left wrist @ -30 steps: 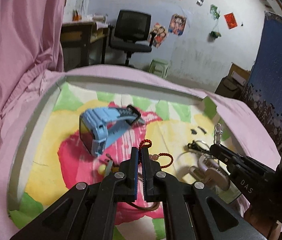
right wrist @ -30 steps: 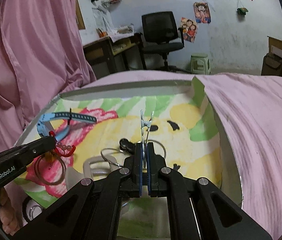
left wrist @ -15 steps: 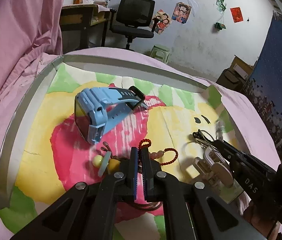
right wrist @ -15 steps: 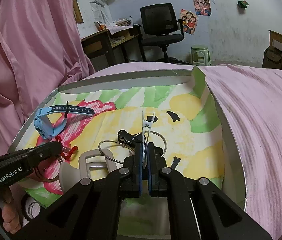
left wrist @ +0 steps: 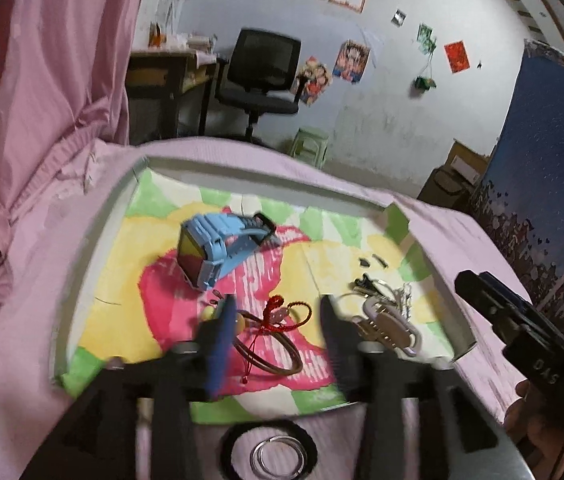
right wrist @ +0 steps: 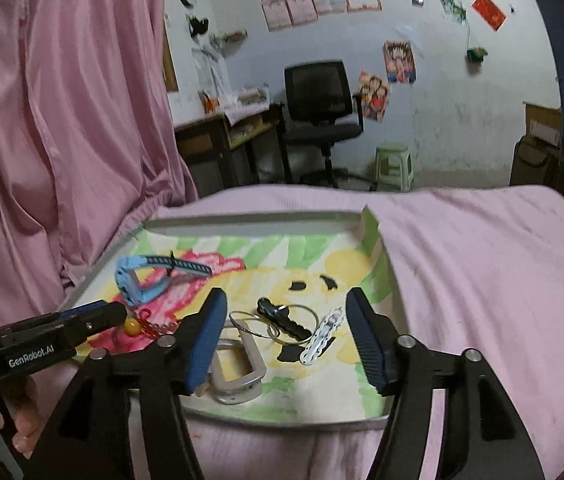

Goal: Organize jewelry
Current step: 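Withdraw both open grippers from the tray back over the bed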

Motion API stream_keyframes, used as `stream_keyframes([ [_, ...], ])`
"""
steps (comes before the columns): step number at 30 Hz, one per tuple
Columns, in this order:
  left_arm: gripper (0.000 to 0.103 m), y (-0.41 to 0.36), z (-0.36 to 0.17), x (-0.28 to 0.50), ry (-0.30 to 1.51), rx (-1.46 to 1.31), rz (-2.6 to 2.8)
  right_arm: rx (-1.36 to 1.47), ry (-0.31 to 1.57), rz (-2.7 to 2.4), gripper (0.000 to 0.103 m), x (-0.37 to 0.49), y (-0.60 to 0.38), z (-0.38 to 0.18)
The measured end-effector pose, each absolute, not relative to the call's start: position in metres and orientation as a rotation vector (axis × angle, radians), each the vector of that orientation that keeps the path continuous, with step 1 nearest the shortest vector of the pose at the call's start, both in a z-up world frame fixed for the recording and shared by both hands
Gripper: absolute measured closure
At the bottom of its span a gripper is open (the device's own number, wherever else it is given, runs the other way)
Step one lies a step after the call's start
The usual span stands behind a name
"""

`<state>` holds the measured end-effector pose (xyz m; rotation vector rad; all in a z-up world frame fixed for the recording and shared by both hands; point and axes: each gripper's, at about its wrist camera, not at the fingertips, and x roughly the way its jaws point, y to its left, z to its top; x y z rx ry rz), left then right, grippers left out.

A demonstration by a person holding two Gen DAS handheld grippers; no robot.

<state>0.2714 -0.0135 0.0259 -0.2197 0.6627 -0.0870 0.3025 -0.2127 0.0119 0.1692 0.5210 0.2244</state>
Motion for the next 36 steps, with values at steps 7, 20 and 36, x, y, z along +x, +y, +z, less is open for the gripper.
stream_keyframes([
  [7,0.03,-0.017,0.051,0.241,0.562,-0.198,-0.085,0.182,0.417,0.226,0.017,0.273,-0.226,0.036],
  [20,0.0,0.004,0.074,0.168,0.354,-0.204,-0.047,0.15,0.205,0.248,0.002,0.198,-0.228,0.069],
  [36,0.0,0.008,0.037,0.135,0.428,-0.15,-0.079,0.108,0.317,0.276,0.002,0.15,-0.226,0.036],
])
